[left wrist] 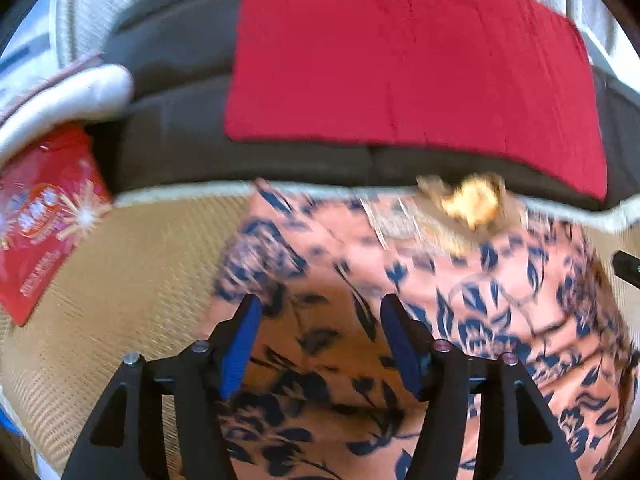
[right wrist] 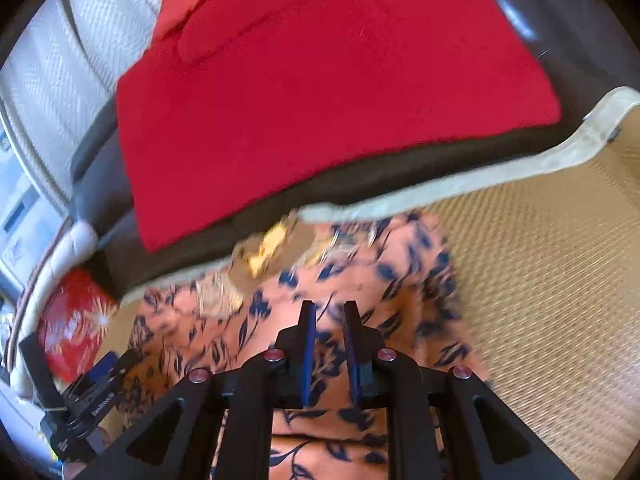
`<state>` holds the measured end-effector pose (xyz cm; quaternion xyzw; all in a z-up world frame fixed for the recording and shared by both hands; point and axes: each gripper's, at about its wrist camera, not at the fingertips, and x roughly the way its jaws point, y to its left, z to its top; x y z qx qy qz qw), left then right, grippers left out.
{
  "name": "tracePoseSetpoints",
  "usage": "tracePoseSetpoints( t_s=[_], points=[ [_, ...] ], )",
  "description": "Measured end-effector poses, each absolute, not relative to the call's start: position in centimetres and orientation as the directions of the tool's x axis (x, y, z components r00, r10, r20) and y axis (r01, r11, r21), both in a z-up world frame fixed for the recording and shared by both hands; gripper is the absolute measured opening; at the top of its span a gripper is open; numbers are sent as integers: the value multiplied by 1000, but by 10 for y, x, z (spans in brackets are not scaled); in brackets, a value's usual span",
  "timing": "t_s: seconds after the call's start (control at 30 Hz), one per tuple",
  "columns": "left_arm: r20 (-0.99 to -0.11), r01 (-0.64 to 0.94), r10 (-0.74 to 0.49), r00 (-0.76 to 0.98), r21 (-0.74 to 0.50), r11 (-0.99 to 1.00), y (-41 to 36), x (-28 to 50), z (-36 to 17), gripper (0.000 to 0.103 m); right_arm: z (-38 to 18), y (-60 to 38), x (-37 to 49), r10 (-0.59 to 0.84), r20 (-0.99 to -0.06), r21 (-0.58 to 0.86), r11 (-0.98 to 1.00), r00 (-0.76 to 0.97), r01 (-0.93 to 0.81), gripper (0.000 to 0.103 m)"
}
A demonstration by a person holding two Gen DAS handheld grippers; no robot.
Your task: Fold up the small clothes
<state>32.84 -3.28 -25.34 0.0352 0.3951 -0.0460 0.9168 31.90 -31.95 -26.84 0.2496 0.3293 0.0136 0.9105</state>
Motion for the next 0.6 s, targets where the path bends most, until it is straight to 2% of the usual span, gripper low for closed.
tracePoseSetpoints(
  t_s=[0.1, 0.17, 0.27, 0.43, 0.47, 0.5, 0.53, 0.57, 0.6],
  points=[
    [-796, 137, -31, 605, 66, 988, -39, 339, -275, 65, -287, -301, 334, 231, -668, 447, 884, 707, 133, 17],
    [-831, 153, -27, 555, 71, 986, -41, 344, -288, 67, -311, -290, 344, 241, -752, 408, 901, 613, 146, 17],
    [-817, 171, -45, 575, 66, 983, -39, 340, -282, 67, -310, -289, 335, 242, -744, 408, 903, 623, 136, 17],
    [-724, 163, -95, 683, 25, 986, -16, 311, -252, 68, -282, -317, 271, 266, -613, 502, 858, 744, 106, 20],
    [-698, 168, -101, 709, 28, 985, -10, 301, -246, 68, -279, -325, 253, 270, -580, 525, 845, 769, 100, 33],
    [-682, 173, -107, 724, 30, 984, -5, 294, -241, 71, -278, -333, 235, 270, -556, 547, 831, 786, 102, 65],
    [-657, 180, -113, 745, 36, 983, 1, 281, -235, 77, -276, -340, 222, 266, -544, 563, 819, 796, 110, 82],
    [-634, 184, -114, 765, 46, 982, 7, 269, -229, 81, -277, -350, 199, 249, -510, 588, 800, 823, 122, 89],
    [-617, 184, -112, 779, 53, 981, 13, 260, -225, 86, -276, -356, 183, 246, -485, 600, 792, 839, 114, 89]
  ],
)
